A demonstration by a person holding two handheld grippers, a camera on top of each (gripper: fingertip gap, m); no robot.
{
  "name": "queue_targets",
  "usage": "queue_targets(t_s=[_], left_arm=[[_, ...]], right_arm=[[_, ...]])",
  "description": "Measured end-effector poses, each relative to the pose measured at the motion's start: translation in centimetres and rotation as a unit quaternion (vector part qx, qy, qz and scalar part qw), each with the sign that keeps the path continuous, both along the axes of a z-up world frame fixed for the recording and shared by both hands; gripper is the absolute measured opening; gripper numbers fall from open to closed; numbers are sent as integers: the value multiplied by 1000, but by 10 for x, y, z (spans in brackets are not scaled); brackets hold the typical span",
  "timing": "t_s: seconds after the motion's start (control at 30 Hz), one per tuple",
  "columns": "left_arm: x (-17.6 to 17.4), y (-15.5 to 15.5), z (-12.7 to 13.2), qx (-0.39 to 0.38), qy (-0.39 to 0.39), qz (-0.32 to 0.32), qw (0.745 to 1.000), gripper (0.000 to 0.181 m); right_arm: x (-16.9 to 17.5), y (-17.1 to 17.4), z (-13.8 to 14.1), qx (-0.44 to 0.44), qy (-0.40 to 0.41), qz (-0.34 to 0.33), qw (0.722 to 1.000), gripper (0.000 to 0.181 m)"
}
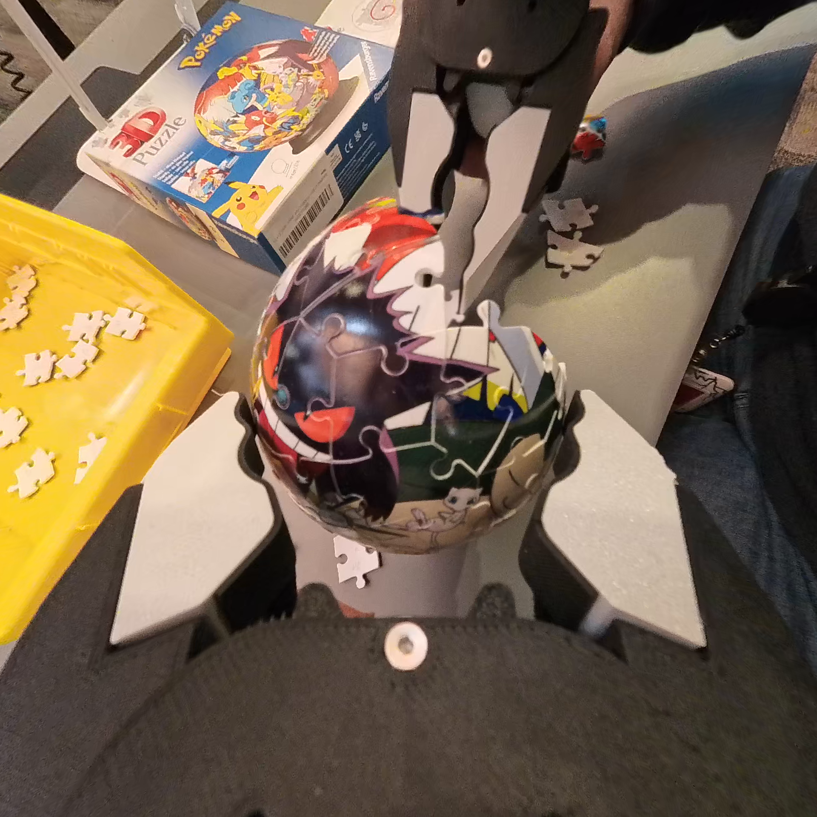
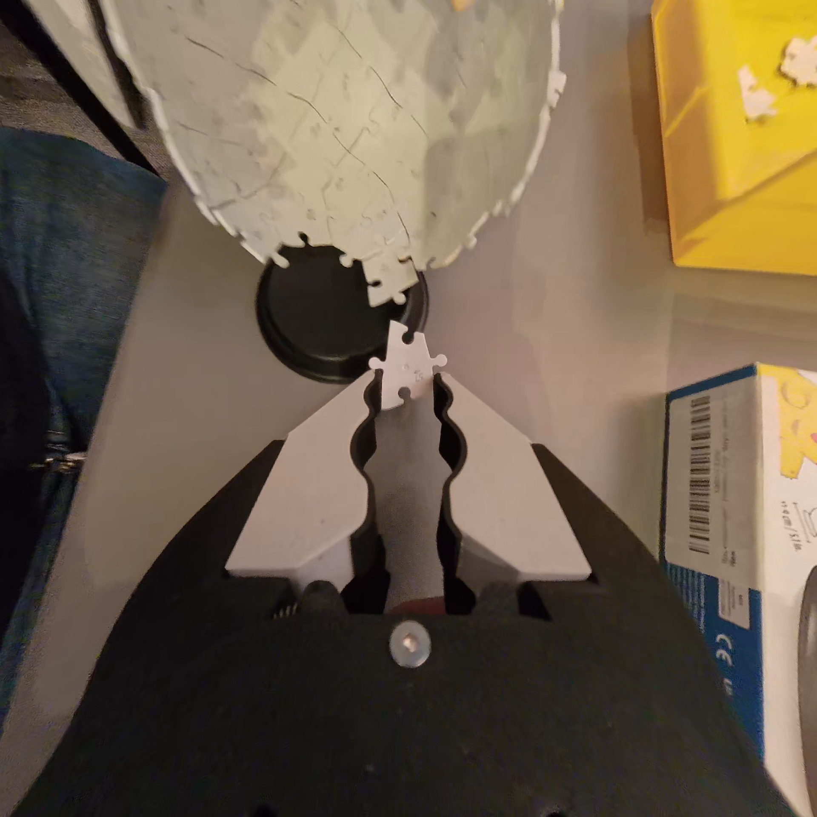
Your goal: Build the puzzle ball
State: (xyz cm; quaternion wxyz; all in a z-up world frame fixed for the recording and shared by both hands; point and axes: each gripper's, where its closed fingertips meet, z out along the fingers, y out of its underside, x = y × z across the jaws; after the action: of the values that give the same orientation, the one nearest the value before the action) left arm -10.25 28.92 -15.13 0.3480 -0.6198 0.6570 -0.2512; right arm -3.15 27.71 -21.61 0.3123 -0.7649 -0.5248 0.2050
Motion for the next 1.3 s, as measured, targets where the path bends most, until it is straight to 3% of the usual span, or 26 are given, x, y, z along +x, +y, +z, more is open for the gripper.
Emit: queue_targets(t_s=[0.13,0.33,0.83,1.07,1.2,1.3], left_arm=[[3,-4,0,3,9,-6,1000,129],[6,-9,-3,21,39,-16,999,129],[17,-13,-6,40,82,-32,995,129],[17,-12,-6,43,84,-33,995,129],[18,-12,-6,43,81,-33,995,129],[18,-13,-6,44,82,-33,995,129]], right_arm=[[-15,-12,11,2,8,27,1000,22],[-31,-24,0,-4,1,54,999,22],[-40,-25,-11,10,-37,63,997,22],[-39,-23,-11,3,-38,49,998,35],[-41,-28,0,-3,-7,56,998,27],[-43,-30,-7,-4,-17,60,998,27]])
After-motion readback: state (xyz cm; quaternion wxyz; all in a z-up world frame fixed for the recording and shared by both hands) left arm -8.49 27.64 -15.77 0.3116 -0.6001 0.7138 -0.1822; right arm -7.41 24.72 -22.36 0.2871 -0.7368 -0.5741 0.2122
